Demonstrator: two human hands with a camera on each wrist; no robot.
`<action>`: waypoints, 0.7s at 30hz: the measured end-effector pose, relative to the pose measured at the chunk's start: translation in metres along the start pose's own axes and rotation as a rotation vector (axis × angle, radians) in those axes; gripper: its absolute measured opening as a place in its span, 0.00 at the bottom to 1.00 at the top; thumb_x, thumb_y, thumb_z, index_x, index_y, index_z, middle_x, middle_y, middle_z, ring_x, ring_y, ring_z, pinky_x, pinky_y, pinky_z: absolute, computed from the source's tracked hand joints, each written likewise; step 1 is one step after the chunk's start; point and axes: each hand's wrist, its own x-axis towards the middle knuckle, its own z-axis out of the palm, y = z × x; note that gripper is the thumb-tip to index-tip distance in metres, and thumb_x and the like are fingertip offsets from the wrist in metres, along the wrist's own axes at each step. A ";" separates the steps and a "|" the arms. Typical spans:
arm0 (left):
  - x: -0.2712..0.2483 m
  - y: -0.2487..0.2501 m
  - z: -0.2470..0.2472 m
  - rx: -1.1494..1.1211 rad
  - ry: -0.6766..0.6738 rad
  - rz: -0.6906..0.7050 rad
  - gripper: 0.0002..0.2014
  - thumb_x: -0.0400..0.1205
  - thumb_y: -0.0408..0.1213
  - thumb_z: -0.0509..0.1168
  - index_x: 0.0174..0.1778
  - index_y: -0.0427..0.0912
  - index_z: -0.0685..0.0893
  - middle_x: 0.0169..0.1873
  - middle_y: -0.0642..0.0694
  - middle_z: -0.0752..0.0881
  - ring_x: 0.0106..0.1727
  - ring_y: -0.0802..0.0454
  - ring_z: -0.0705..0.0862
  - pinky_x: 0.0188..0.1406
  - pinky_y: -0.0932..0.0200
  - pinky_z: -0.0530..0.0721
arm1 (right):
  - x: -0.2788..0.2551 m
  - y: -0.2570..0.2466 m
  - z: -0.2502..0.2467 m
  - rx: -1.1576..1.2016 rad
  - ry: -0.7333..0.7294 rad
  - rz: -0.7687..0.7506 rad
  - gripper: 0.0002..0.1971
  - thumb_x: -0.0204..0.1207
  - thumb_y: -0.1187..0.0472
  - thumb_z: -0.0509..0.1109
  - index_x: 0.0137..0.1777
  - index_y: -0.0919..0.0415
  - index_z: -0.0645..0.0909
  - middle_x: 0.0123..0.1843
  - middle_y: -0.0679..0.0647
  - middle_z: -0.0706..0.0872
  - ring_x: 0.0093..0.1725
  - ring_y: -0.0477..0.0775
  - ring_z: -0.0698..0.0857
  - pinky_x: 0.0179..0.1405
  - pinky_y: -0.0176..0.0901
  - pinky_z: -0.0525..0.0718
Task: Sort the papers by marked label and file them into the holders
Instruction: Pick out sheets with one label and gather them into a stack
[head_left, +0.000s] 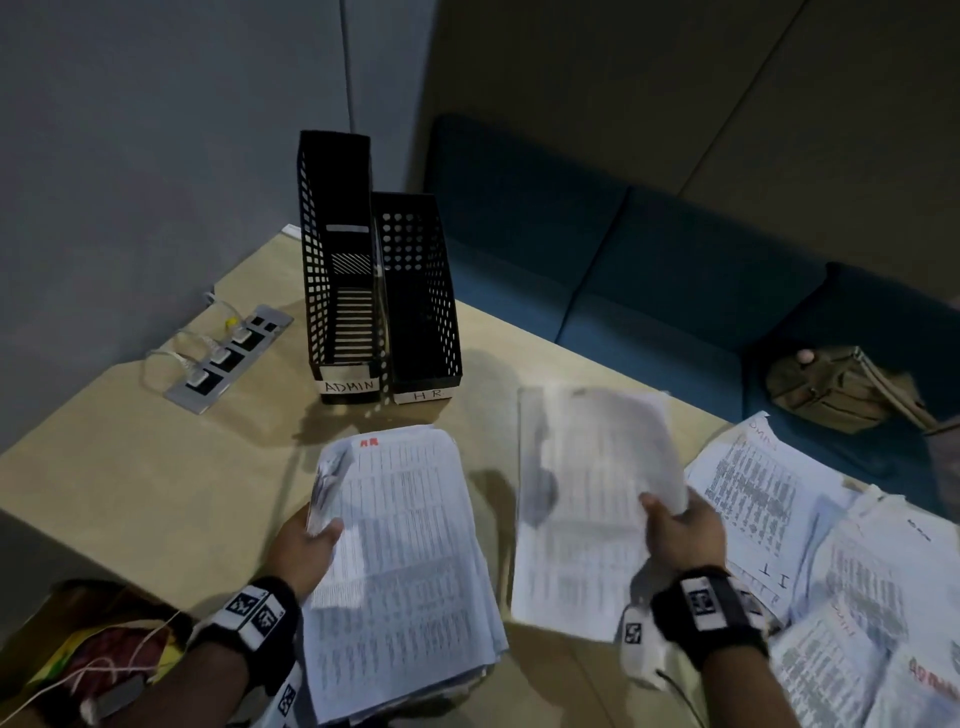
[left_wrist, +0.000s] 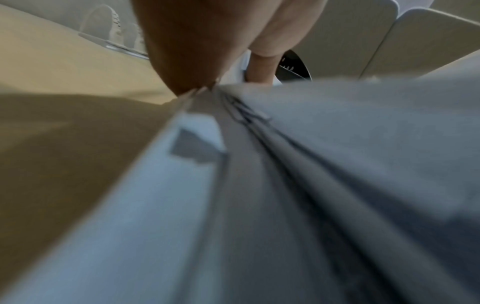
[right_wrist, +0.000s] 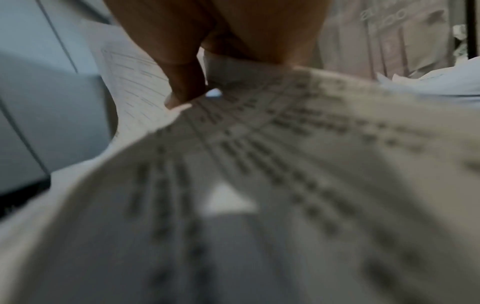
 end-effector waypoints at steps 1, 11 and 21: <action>-0.001 0.004 0.000 -0.002 -0.008 -0.002 0.13 0.82 0.34 0.64 0.63 0.41 0.81 0.51 0.41 0.87 0.47 0.43 0.84 0.51 0.53 0.78 | 0.001 -0.007 -0.012 0.057 0.014 -0.023 0.13 0.74 0.60 0.73 0.54 0.68 0.84 0.39 0.63 0.85 0.41 0.62 0.85 0.40 0.45 0.79; -0.039 0.075 0.055 -0.047 -0.271 0.104 0.04 0.82 0.29 0.64 0.45 0.42 0.82 0.38 0.41 0.84 0.40 0.45 0.81 0.43 0.57 0.77 | -0.039 0.004 0.045 0.265 -0.348 -0.023 0.12 0.76 0.51 0.71 0.56 0.53 0.79 0.50 0.53 0.88 0.48 0.54 0.86 0.45 0.49 0.85; -0.059 0.075 0.082 -0.040 -0.350 0.392 0.41 0.68 0.61 0.73 0.76 0.53 0.66 0.68 0.65 0.74 0.66 0.70 0.75 0.64 0.66 0.72 | -0.069 0.003 0.073 0.245 -0.346 0.018 0.24 0.78 0.37 0.57 0.56 0.58 0.77 0.49 0.49 0.85 0.44 0.45 0.83 0.31 0.28 0.72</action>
